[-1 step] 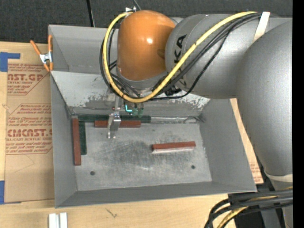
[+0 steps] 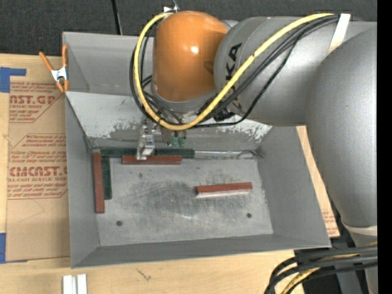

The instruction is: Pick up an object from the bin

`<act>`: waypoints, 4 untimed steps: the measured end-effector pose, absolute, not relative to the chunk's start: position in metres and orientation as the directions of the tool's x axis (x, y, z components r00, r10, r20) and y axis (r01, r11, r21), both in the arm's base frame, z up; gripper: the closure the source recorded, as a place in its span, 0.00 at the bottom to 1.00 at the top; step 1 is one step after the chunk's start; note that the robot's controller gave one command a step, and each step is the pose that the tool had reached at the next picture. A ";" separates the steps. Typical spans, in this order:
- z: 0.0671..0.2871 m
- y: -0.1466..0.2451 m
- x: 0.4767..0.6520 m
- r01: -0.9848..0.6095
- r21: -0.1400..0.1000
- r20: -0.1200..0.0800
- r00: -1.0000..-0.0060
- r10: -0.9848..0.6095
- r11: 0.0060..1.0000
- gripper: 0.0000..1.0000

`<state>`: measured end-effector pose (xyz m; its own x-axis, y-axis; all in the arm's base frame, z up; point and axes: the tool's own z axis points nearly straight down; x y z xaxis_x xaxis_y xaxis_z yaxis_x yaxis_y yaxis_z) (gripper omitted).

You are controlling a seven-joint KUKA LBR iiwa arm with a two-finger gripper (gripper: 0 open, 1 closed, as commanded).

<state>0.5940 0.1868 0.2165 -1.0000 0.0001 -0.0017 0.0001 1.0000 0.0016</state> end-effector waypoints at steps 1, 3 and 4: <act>0.217 0.187 0.594 0.000 0.002 -0.002 -1.000 0.000 1.000 1.00; 0.157 0.169 0.593 0.169 0.001 0.000 -0.986 0.169 0.986 1.00; 0.157 0.169 0.593 0.169 0.001 0.000 -0.986 0.169 0.986 1.00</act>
Offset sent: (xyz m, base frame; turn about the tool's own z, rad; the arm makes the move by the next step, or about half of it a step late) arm -0.0007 -0.0183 -0.0595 0.1703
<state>0.5933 0.1690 0.1566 -0.9856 0.1691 0.0000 0.1691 0.9856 0.0013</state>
